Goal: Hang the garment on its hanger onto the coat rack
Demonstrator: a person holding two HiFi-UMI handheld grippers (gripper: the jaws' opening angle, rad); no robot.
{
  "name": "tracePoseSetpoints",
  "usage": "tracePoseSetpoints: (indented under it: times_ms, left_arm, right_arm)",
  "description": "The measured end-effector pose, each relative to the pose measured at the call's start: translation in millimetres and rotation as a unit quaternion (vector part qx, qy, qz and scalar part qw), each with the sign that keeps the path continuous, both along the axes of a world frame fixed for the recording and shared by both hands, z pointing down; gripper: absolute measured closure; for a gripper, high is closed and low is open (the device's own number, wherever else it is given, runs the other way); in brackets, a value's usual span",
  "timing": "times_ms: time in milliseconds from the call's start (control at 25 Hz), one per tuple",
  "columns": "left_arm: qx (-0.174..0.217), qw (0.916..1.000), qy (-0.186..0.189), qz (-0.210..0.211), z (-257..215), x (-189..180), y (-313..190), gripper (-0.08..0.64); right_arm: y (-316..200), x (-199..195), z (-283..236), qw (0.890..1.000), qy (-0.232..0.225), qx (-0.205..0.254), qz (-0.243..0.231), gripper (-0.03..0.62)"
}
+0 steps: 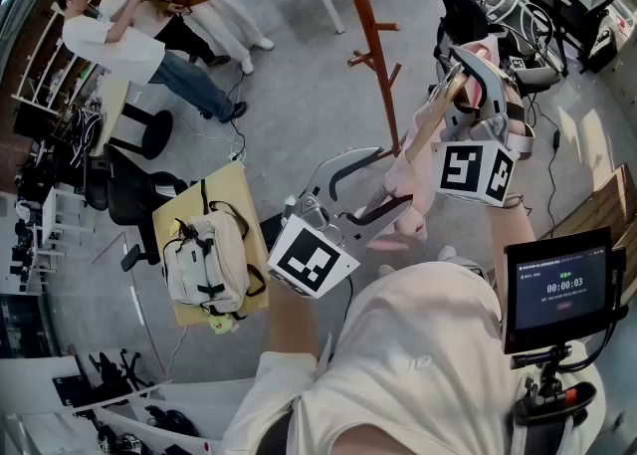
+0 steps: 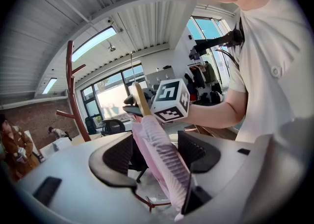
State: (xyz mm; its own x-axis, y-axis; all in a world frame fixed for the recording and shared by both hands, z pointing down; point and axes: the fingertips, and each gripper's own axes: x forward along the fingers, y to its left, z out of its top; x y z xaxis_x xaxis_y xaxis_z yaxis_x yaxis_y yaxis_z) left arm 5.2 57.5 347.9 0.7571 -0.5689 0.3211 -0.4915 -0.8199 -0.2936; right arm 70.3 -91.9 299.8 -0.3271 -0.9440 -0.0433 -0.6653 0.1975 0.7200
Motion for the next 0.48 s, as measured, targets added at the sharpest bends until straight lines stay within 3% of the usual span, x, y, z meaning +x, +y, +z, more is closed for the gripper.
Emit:
tracePoseSetpoints:
  times_ms: [320, 480]
  left_arm:
    - [0.0, 0.9997, -0.014, -0.018, 3.9, 8.2, -29.6, 0.285]
    - [0.017, 0.998, -0.033, -0.052, 0.8, 1.5, -41.4, 0.294]
  right_arm:
    - [-14.8, -0.7, -9.2, 1.0, 0.025, 0.001, -0.018, 0.509]
    - [-20.9, -2.2, -16.5, 0.999, 0.034, 0.012, -0.022, 0.509]
